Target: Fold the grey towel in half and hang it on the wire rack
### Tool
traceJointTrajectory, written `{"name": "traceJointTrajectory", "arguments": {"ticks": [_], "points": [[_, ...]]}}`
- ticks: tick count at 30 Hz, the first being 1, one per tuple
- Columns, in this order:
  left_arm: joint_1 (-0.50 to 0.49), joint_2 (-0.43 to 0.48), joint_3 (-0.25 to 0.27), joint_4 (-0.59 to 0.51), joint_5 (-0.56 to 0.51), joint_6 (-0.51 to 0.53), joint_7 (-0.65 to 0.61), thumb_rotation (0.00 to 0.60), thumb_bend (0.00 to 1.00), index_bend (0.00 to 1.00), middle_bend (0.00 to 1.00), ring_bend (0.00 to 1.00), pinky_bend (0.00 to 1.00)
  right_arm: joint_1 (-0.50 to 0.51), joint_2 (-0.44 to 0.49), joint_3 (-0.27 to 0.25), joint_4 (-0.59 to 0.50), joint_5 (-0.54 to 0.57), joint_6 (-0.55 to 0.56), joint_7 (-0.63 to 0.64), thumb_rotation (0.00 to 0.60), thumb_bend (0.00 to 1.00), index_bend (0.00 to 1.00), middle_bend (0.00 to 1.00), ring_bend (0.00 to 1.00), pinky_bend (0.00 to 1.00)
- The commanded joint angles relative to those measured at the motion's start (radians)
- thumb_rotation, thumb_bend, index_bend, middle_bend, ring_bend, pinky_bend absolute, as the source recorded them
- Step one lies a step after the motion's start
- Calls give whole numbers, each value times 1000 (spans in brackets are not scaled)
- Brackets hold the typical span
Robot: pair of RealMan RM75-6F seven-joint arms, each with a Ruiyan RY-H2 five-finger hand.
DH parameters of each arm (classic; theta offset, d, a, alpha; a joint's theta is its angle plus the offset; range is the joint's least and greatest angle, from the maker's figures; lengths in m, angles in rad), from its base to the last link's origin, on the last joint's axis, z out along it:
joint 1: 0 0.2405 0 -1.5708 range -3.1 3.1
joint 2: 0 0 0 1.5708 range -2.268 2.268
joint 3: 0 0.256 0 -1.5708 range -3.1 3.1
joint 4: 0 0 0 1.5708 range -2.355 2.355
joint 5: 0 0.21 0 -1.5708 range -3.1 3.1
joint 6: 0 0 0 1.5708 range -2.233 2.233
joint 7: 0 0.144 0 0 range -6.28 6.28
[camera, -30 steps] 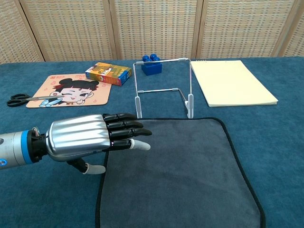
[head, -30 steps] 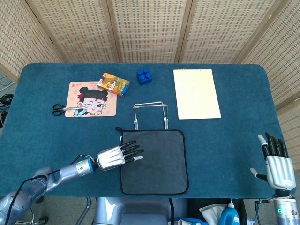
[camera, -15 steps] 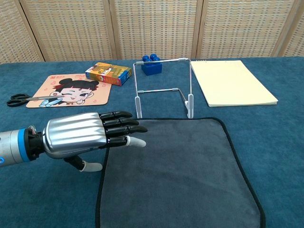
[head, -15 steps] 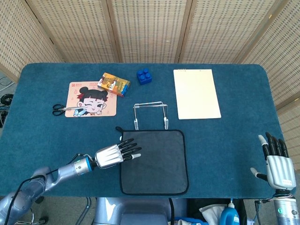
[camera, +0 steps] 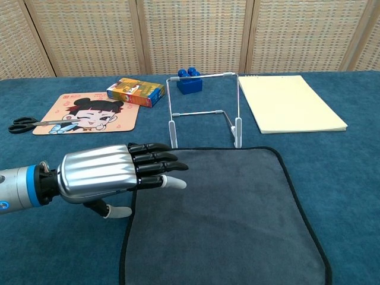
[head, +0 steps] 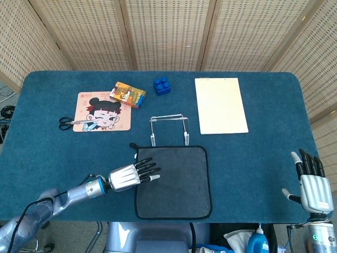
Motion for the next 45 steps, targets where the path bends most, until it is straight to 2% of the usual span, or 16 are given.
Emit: {"name": "traceJointTrajectory", "arguments": {"ticks": [1, 13, 20, 26, 34, 39, 45], "points": [[1, 4, 3, 2, 0, 1, 1, 600, 310, 109, 0, 0, 0, 0, 0, 0, 0, 0, 0, 1, 600, 0, 0, 0, 0, 0], [6, -2, 9, 6, -7, -3, 3, 600, 318, 112, 0, 0, 0, -1, 2, -2, -2, -4, 3, 3, 600, 0, 0, 0, 0, 0], [0, -13, 9, 7, -8, -1, 8, 600, 428, 129, 0, 0, 0, -1, 3, -2, -2, -3, 3, 5, 600, 0, 0, 0, 0, 0], [1, -13, 7, 13, -11, 6, 15, 600, 454, 175, 0, 0, 0, -1, 3, -2, -1, -3, 2, 8, 600, 0, 0, 0, 0, 0], [-5, -20, 5, 14, -11, 15, 26, 600, 479, 184, 0, 0, 0, -2, 5, -3, -2, -4, 2, 11, 600, 0, 0, 0, 0, 0], [-8, -20, 4, 11, -13, 15, 30, 600, 479, 247, 0, 0, 0, -1, 7, -4, -4, -3, -1, 15, 600, 0, 0, 0, 0, 0], [-7, -23, 11, 10, -12, 3, 35, 600, 478, 417, 0, 0, 0, -2, 10, -4, -6, -3, -1, 21, 600, 0, 0, 0, 0, 0]]}}
